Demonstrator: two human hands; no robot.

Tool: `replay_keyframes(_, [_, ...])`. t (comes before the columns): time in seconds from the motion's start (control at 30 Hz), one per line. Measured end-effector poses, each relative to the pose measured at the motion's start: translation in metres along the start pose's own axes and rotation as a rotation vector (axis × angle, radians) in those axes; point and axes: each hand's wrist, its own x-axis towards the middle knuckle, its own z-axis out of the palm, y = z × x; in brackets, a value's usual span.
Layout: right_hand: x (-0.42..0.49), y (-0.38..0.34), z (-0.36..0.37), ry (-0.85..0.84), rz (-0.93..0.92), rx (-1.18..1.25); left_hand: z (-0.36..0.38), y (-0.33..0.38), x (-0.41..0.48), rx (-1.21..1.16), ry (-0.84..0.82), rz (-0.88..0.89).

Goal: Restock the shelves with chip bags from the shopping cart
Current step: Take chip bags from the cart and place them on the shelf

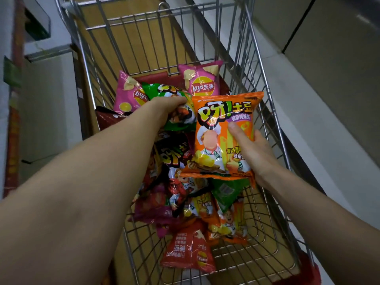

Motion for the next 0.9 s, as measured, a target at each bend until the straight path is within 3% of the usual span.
replay_keyframes(0.13, [-0.013, -0.018, -0.009, -0.015, -0.017, 0.027, -0.007, -0.010, -0.016, -0.201, 0.022, 0.007])
replay_keyframes(0.33, [-0.049, -0.063, -0.026, -0.023, -0.119, 0.016, -0.010, -0.005, -0.087, -0.267, 0.029, 0.143])
replay_keyframes(0.8, [-0.242, -0.151, -0.142, 0.099, -0.409, -0.066, 0.025, 0.040, -0.323, -0.187, -0.161, 0.697])
replay_keyframes(0.9, [-0.288, -0.171, -0.174, 0.194, -0.499, -0.051, 0.040, 0.063, -0.377, -0.184, -0.221, 0.824])
